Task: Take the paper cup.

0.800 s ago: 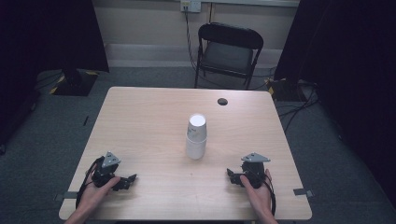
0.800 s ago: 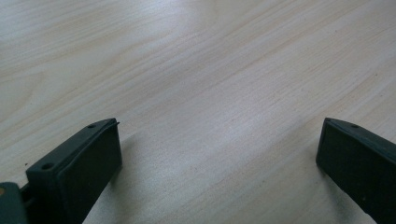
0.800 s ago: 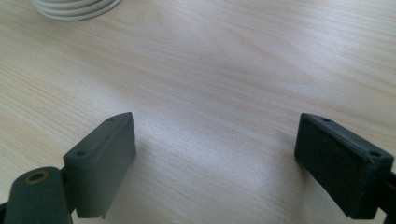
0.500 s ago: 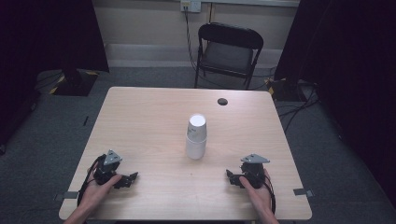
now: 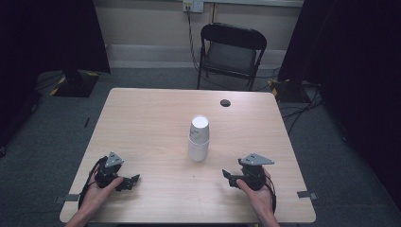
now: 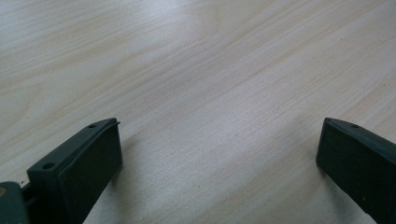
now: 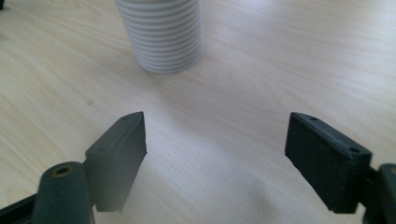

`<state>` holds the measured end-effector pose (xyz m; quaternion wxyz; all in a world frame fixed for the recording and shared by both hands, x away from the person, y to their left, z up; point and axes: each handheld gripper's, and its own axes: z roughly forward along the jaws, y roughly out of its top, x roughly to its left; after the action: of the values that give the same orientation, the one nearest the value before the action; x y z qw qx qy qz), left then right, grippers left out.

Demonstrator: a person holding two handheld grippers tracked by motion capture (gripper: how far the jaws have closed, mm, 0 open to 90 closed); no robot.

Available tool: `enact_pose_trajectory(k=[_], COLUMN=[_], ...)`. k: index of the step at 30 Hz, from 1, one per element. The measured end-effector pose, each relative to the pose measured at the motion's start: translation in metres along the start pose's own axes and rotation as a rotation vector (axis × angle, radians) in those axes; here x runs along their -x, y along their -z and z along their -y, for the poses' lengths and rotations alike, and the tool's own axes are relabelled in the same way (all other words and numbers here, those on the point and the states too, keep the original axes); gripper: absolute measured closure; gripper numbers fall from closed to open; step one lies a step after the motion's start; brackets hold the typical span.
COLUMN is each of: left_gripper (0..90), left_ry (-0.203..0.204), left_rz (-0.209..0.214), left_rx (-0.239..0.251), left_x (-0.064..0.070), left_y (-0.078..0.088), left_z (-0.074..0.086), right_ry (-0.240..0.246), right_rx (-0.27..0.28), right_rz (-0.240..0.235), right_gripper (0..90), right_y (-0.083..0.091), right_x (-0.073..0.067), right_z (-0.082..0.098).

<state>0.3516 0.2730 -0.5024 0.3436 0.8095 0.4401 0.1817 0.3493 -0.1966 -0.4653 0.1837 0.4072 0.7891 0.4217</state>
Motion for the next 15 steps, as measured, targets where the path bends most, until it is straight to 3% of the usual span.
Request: enact_pose_trajectory(k=[6,10,15], left_gripper=[0.0,0.0,0.0], left_ry=[0.000,0.000,0.000], left_rz=[0.000,0.000,0.001], left_rx=[0.000,0.000,0.000], left_x=[0.000,0.000,0.000], left_y=[0.000,0.000,0.000], left_z=[0.000,0.000,0.000], right_ry=[0.018,0.001,0.005], right_rx=[0.011,0.065,0.079], right_rz=[-0.042,-0.066,-0.108], right_gripper=[25.2,25.1,24.1], right_y=[-0.001,0.003,0.001], right_x=[-0.004,-0.006,-0.007], right_z=[-0.011,-0.027,-0.046])
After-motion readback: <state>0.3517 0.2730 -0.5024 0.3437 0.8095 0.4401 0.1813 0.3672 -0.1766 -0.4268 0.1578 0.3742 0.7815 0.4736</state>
